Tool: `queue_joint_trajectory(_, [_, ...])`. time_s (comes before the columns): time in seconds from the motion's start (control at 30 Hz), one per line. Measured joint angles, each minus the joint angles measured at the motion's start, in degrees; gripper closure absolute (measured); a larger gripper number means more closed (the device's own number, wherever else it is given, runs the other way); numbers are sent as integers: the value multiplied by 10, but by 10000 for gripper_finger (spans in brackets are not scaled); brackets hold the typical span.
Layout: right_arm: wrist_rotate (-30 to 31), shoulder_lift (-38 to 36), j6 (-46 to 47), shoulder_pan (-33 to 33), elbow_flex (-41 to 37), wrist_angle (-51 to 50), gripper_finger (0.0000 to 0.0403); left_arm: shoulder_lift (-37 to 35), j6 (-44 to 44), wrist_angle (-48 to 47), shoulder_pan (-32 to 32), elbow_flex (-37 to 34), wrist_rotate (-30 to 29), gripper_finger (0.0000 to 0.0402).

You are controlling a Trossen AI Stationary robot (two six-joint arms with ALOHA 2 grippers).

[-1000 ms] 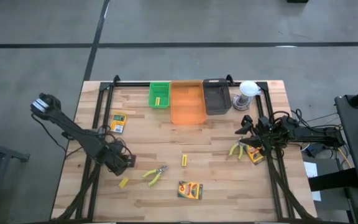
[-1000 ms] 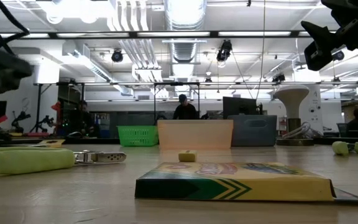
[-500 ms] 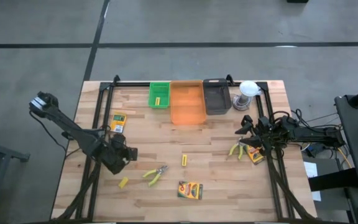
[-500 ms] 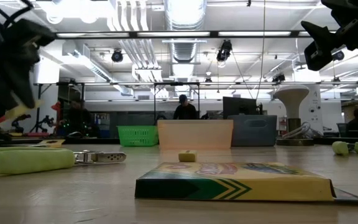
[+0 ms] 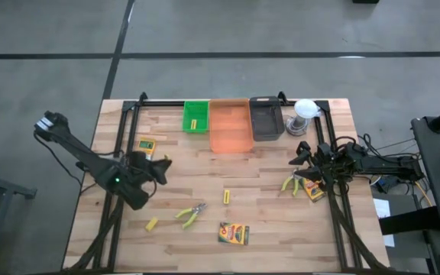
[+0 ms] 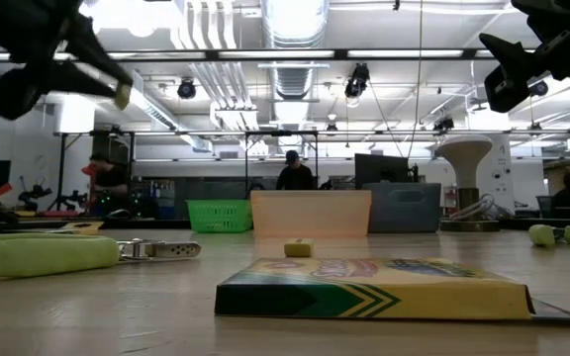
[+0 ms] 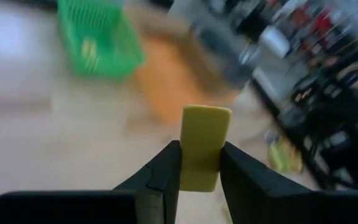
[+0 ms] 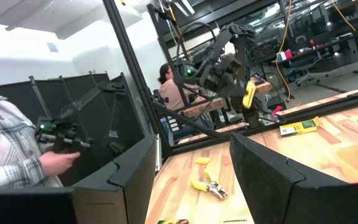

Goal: Pick & Place School Supplies
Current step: Put the yellow eraser into the green bin

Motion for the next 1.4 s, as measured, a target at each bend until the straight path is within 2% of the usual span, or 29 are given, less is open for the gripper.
queue_joint_trajectory(0.1, [0,0,0,0,0,0,202,-7,46,0,2,14,-47,298])
queue_joint_trajectory(0.2, [0,0,0,0,0,0,202,-9,110,2,17,36,-66,298])
queue_joint_trajectory(0.4, [0,0,0,0,0,0,202,-9,242,13,78,83,-64,298])
queue_joint_trajectory(0.5, [0,0,0,0,0,0,202,-8,322,38,125,107,-44,298])
queue_joint_trajectory(0.67, [0,0,0,0,0,0,202,-8,454,87,229,140,59,298])
queue_joint_trajectory(0.97, [0,0,0,0,0,0,202,18,654,247,407,135,229,298])
queue_joint_trajectory(1.1, [0,0,0,0,0,0,202,44,678,282,477,135,301,298])
queue_joint_trajectory(1.4, [0,0,0,0,0,0,202,125,678,303,596,148,413,298])
